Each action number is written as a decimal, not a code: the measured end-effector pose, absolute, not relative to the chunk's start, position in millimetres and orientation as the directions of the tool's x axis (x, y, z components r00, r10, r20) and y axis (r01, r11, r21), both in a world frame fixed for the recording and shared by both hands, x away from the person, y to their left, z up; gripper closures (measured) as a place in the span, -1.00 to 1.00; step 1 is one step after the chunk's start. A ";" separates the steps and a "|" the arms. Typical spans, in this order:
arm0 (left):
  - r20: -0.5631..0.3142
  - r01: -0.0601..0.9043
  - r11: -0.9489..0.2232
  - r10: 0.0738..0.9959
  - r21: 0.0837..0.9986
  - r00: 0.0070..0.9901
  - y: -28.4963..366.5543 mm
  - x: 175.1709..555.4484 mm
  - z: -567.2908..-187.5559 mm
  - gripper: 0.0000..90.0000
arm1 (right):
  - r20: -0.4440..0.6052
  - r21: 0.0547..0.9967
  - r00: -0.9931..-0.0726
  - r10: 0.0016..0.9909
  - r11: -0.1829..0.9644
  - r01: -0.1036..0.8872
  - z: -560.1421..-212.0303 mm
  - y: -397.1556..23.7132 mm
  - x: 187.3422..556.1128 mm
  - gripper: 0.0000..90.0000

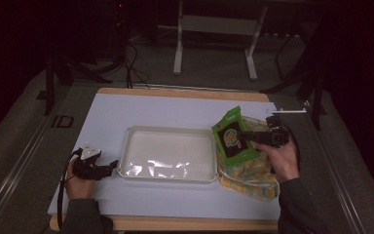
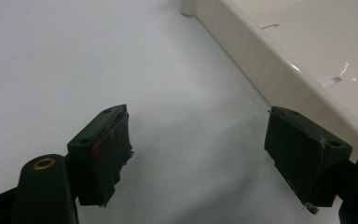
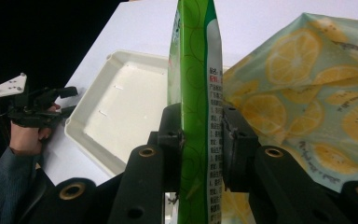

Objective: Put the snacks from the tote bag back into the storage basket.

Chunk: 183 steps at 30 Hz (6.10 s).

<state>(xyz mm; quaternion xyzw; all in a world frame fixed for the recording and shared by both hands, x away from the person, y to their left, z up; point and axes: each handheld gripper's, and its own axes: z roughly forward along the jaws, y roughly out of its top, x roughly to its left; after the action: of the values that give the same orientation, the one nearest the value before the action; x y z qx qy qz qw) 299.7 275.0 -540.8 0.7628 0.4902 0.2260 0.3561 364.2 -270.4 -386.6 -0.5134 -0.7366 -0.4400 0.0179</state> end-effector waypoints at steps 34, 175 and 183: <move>-0.009 0.586 -0.261 0.909 0.767 0.416 275.3 299.6 -540.8 -0.50 | 0.504 0.610 -0.489 0.712 0.108 0.785 -411.0 -225.6 368.6 0.61; -0.001 0.587 -0.268 0.909 0.764 0.417 274.7 299.9 -541.0 -0.50 | 0.431 0.584 -0.460 0.776 0.148 0.798 -475.9 -207.0 318.6 0.23; -0.004 0.588 -0.265 0.910 0.764 0.414 274.8 300.0 -541.0 -0.49 | 0.427 0.610 -0.457 0.780 0.124 0.783 -465.4 -215.5 321.0 0.23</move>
<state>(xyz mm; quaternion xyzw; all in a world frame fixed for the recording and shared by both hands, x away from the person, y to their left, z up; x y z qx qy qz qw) 300.0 274.8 -541.0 0.7622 0.4915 0.2266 0.3551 321.0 -215.5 -465.4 -0.5212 -0.7497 -0.4077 0.0015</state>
